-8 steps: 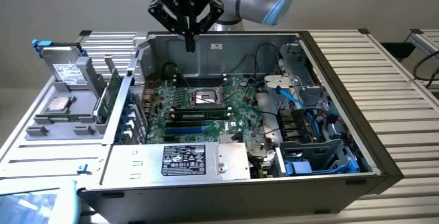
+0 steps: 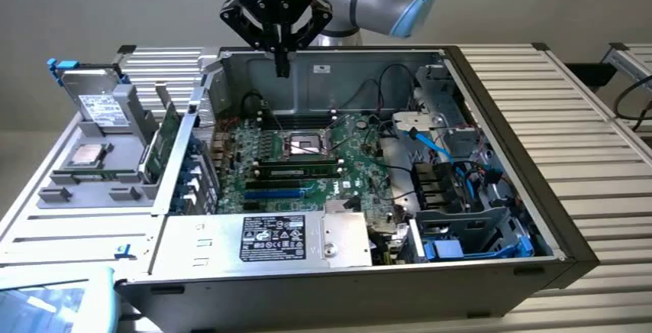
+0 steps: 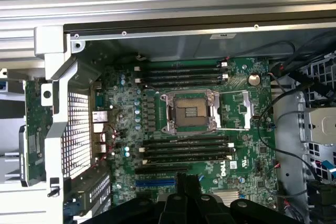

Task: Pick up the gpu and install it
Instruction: 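Reach for the gpu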

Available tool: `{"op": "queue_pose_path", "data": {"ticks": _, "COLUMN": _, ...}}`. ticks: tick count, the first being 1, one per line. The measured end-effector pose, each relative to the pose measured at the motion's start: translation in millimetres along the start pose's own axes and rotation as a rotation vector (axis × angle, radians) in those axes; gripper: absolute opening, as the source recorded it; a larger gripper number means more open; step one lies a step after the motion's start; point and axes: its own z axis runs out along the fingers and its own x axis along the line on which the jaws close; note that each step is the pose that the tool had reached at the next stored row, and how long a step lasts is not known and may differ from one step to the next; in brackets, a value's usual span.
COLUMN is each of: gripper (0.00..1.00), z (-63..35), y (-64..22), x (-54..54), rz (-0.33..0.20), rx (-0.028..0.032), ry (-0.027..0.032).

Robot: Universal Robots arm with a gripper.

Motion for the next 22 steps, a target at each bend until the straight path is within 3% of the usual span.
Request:
{"op": "queue_pose_path", "data": {"ticks": 10, "gripper": 0.12, "z": 0.2, "y": -0.1, "x": 3.3, "rz": 0.000, "rx": -0.0001, "ry": -0.0001}}
{"op": "queue_pose_path", "data": {"ticks": 18, "gripper": 0.13, "z": 1.7, "y": 1.8, "x": 38.5, "rz": 0.000, "rx": -0.0003, "ry": 0.0000}}
{"op": "queue_pose_path", "data": {"ticks": 20, "gripper": 0.25, "z": 2.3, "y": 2.7, "x": 48.0, "rz": 0.000, "rx": -0.0002, "ry": 0.0000}}
{"op": "queue_pose_path", "data": {"ticks": 22, "gripper": 0.31, "z": 2.9, "y": 3.7, "x": 56.9, "rz": 0.000, "rx": -0.0002, "ry": 0.0000}}
